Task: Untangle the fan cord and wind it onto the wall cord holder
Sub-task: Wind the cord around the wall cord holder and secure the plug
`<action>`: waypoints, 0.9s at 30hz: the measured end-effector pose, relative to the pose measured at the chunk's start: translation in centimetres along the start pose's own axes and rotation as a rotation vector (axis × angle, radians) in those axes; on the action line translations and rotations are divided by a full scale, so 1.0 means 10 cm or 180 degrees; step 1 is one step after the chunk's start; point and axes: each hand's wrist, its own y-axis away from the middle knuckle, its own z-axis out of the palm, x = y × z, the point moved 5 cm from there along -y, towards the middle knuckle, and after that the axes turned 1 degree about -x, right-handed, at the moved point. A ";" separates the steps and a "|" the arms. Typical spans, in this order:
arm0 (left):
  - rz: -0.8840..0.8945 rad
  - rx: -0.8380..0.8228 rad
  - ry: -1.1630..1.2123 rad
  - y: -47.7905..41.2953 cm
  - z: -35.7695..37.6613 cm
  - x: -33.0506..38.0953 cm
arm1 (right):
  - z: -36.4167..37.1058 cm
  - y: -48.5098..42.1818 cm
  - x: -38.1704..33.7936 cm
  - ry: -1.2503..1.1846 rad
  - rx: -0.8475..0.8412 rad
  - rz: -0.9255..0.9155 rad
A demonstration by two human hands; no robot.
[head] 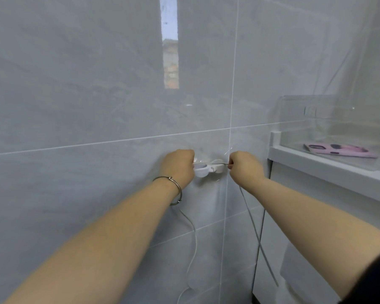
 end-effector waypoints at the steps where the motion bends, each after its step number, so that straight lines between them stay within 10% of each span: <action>1: 0.0018 -0.0011 -0.0083 0.00 0.03 0.00 | 0.01 -0.01 0.01 -0.0020 0.0013 0.0034; 12: 0.0178 -0.0086 -0.0657 0.08 0.17 0.01 | 0.09 -0.17 0.07 -0.0298 -0.0220 0.0188; 27: -0.0750 -0.0165 0.0821 0.21 0.52 -0.10 | 0.22 -0.25 0.11 -0.1087 -0.0633 0.0219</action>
